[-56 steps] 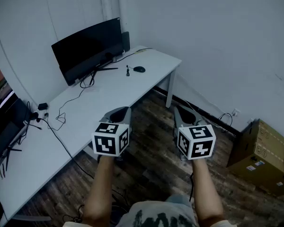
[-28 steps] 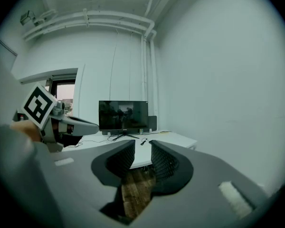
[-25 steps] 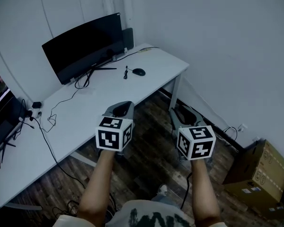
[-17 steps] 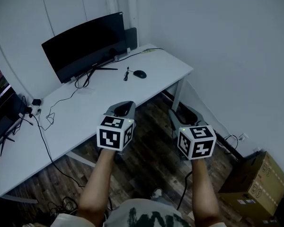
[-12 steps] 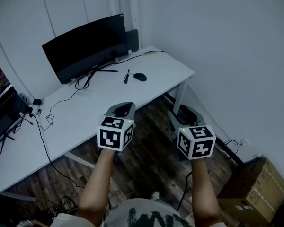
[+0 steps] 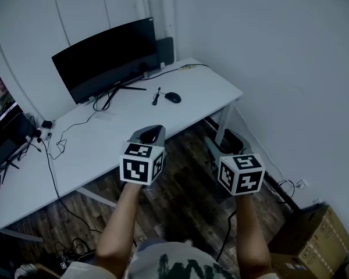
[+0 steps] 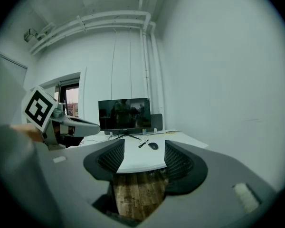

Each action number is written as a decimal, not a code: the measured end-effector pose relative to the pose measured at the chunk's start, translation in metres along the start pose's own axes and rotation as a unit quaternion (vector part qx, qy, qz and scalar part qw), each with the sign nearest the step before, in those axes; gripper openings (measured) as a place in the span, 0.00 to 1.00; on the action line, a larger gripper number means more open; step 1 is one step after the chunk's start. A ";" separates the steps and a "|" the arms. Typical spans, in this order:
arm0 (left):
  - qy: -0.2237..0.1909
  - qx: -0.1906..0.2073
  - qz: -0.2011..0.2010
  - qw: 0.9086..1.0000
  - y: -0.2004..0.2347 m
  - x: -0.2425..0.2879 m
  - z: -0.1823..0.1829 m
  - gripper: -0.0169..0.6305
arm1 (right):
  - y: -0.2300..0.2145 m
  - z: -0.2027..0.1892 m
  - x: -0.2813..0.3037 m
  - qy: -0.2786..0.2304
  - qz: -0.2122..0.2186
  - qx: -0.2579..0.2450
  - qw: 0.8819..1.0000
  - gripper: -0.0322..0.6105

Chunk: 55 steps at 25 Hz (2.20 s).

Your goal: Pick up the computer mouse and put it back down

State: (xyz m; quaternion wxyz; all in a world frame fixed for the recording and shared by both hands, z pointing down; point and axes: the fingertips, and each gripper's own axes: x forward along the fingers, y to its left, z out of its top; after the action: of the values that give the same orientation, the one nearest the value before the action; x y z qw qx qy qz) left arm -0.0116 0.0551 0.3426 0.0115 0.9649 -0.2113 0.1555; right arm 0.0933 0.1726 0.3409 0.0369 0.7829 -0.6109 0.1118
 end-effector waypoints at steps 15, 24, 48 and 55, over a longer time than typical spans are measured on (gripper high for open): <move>0.001 -0.017 0.024 1.000 0.055 0.052 -0.002 0.03 | -0.004 0.002 0.085 0.017 0.032 -0.012 0.999 0.48; 0.007 -0.030 0.037 0.999 0.140 0.123 0.008 0.03 | -0.009 0.023 0.202 0.027 0.046 -0.014 0.998 0.48; 0.009 -0.066 0.079 0.995 0.315 0.218 0.030 0.03 | 0.019 0.072 0.414 0.051 0.098 -0.039 0.993 0.52; 0.011 -0.073 0.095 0.993 0.323 0.228 0.024 0.03 | 0.018 0.070 0.432 0.056 0.114 -0.040 0.991 0.52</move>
State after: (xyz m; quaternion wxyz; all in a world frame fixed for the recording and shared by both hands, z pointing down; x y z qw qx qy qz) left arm 0.0589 -0.3335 0.3747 0.0694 0.9352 -0.3130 0.1502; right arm 0.1834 -0.2555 0.3670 0.0898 0.6985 -0.6971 0.1342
